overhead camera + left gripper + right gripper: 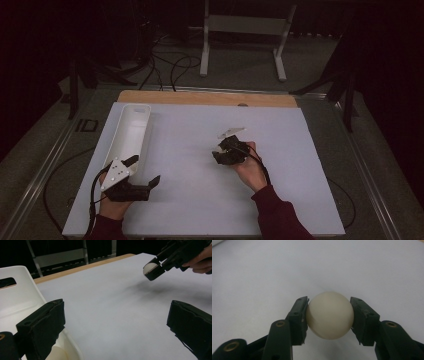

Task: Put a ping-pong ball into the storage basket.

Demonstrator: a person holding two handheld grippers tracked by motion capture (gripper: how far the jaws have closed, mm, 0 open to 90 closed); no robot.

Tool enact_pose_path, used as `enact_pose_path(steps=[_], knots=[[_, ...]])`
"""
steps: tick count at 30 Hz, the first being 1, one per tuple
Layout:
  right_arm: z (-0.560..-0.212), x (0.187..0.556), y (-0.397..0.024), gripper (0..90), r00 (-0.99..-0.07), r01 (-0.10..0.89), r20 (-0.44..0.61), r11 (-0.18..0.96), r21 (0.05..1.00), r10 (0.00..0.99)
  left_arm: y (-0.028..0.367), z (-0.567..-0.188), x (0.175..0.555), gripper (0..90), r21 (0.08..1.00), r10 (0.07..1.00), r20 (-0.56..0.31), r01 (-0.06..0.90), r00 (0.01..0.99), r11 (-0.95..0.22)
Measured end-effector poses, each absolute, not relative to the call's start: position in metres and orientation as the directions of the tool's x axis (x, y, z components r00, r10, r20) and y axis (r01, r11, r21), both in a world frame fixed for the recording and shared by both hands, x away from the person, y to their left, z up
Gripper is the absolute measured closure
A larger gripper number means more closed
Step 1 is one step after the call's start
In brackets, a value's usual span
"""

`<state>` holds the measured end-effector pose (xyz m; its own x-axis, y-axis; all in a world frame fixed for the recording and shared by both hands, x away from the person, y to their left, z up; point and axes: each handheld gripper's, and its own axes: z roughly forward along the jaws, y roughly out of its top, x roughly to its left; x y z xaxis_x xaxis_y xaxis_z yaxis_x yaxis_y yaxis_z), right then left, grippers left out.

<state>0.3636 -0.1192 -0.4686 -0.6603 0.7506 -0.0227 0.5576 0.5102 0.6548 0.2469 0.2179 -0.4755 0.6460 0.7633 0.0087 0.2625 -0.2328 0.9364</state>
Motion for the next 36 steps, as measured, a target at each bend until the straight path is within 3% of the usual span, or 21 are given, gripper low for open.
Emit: enact_pose_path(steps=[36], knots=[[-0.45, 0.363, -0.102, 50.2, -0.684, 0.521, -0.013, 0.5, 0.692, 0.73, 0.217, -0.476, 0.247, 2.5, 0.936, 0.765, 0.012, 0.263, 0.643, -0.235]])
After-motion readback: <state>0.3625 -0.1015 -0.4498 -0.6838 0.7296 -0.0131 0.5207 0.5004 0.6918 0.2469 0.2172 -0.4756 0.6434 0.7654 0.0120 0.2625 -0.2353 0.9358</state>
